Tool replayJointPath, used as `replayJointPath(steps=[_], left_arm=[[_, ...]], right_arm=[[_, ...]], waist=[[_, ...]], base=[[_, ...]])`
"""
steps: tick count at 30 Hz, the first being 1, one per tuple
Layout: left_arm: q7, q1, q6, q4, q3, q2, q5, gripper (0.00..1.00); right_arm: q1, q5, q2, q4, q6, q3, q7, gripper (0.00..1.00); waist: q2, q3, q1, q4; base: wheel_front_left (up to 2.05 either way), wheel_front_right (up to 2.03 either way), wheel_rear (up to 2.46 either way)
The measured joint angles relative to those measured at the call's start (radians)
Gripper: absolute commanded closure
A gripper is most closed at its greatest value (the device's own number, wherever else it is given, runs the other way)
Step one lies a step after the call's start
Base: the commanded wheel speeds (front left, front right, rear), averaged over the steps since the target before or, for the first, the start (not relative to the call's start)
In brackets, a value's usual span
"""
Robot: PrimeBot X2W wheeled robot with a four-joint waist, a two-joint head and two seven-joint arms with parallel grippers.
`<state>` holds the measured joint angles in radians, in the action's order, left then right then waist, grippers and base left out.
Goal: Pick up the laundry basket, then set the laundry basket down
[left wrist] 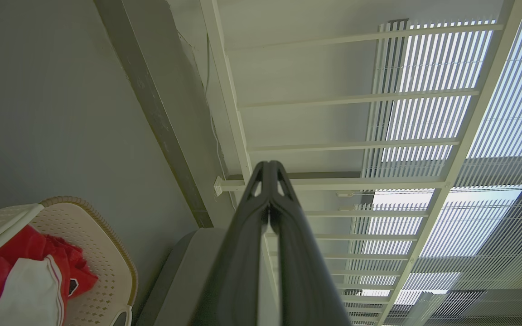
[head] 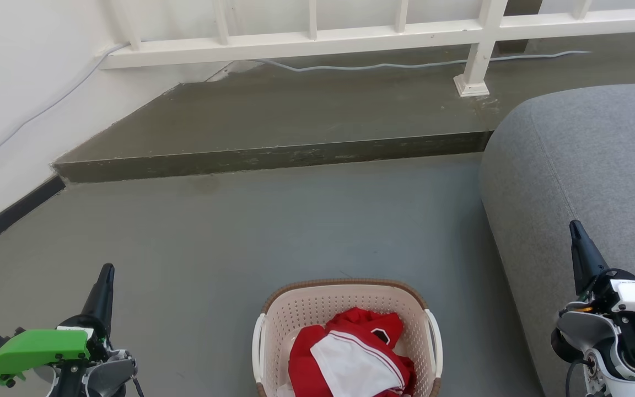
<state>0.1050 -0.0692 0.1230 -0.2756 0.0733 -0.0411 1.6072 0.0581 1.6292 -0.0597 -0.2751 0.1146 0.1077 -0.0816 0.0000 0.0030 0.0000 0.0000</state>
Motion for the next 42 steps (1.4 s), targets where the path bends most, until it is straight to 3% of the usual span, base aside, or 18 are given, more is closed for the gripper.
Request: replayJointPath(steps=[42], left_arm=[[0.0, 0.0, 0.0, 0.0, 0.001, 0.0, 0.0, 1.0]], right_arm=[[0.0, 0.0, 0.002, 0.0, 0.0, 0.003, -0.007, 1.0]], waist=[[0.0, 0.0, 0.0, 0.0]], base=[[0.0, 0.0, 0.0]])
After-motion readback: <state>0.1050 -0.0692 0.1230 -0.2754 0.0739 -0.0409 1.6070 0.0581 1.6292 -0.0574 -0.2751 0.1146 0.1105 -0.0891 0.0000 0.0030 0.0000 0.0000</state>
